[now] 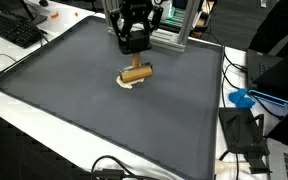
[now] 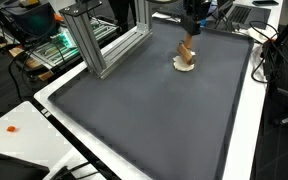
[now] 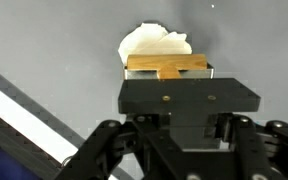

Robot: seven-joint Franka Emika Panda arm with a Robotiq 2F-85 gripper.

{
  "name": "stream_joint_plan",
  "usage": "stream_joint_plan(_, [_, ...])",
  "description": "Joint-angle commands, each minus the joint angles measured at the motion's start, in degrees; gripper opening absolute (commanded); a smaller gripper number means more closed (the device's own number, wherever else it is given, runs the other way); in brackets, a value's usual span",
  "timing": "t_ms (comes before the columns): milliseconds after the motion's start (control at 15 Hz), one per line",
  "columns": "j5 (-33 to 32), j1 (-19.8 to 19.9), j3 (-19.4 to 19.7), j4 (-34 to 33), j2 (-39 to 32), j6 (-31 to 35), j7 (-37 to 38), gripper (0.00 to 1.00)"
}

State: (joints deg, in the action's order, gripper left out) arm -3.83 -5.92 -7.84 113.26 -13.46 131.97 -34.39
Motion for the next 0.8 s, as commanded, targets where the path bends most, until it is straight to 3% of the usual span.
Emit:
stream_joint_plan(0, [0.85,1.67,-1.12,1.61,1.06,0.64,-6.56,0.34])
stream_joint_plan(733, [1.41,1.93,-1.29,3.66,-0.26,3.36,-14.02,0.34])
